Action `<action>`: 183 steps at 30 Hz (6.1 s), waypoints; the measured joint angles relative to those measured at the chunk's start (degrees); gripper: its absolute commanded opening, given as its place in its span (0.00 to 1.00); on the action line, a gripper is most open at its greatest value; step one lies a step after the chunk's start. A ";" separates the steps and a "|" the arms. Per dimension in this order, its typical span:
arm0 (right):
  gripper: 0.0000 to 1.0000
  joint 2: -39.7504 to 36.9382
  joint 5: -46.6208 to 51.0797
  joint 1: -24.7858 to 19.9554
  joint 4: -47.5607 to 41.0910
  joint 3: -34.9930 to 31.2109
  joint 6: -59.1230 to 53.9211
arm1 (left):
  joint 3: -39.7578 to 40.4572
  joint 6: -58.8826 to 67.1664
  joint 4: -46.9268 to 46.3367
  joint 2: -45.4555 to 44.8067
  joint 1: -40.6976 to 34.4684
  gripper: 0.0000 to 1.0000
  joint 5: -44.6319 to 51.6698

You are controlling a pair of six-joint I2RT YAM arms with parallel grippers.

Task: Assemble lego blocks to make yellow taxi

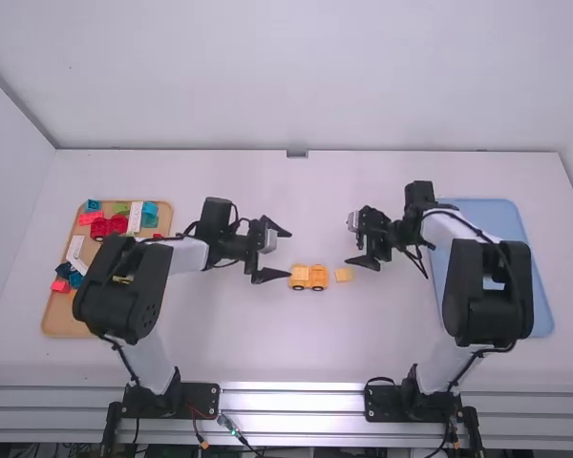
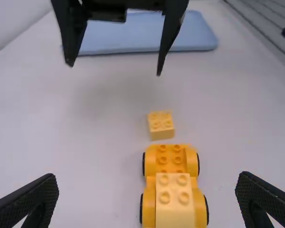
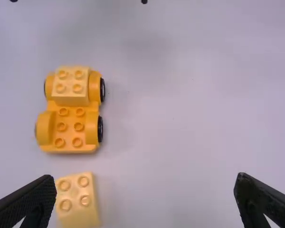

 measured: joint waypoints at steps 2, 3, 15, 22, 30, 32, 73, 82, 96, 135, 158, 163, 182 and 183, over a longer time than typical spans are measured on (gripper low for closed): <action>0.99 0.00 -1.70 -0.04 5.60 -3.72 1.44 | 0.00 0.94 1.88 2.03 -0.92 0.99 1.42; 0.99 0.00 -2.60 -0.04 7.54 -5.29 1.86 | 0.00 1.18 2.56 2.78 -1.49 0.99 1.84; 0.99 1.40 -4.26 -0.26 18.34 -15.50 3.45 | 0.00 1.31 3.76 4.26 -6.12 0.99 -2.01; 0.88 10.03 -4.15 -0.26 16.61 -13.35 3.04 | 0.00 1.31 3.78 4.26 -6.14 0.99 -2.97; 0.50 11.63 -4.07 -1.75 9.44 -9.97 -4.22 | 0.00 0.92 3.72 4.26 -6.14 0.99 -2.99; 0.44 11.63 -4.02 -1.84 9.29 -9.97 -5.05 | 0.00 0.87 3.67 4.26 -6.12 0.99 -3.02; 0.11 0.09 2.75 10.80 8.28 -5.49 12.26 | 0.74 -2.32 16.00 17.59 -10.91 0.51 -9.81; 0.12 -3.58 2.14 11.58 22.82 -15.91 17.84 | 0.79 -3.54 16.90 17.59 -10.69 0.40 -10.38; 0.16 -3.34 0.44 11.58 33.77 -22.12 24.65 | 1.95 -6.49 16.31 17.62 -10.64 0.33 -11.78; 0.00 -4.26 -10.47 9.73 36.00 -21.29 23.02 | 2.14 -3.41 14.03 17.59 -10.86 0.40 -10.32; 0.00 -0.39 -2.97 14.03 37.40 -21.92 30.14 | 2.12 -3.28 14.27 17.59 -10.84 0.38 -10.49; 0.00 3.08 -6.88 13.27 37.11 -19.74 30.62 | 2.14 -3.28 14.27 17.59 -10.38 0.36 -10.51; 0.19 6.67 -6.99 12.44 19.93 -7.85 24.13 | 2.03 -7.02 17.09 17.70 -9.75 0.41 -12.81; 0.51 5.25 -5.84 12.37 18.23 -7.06 23.30 | 2.03 -7.23 17.11 17.68 -9.97 0.41 -12.92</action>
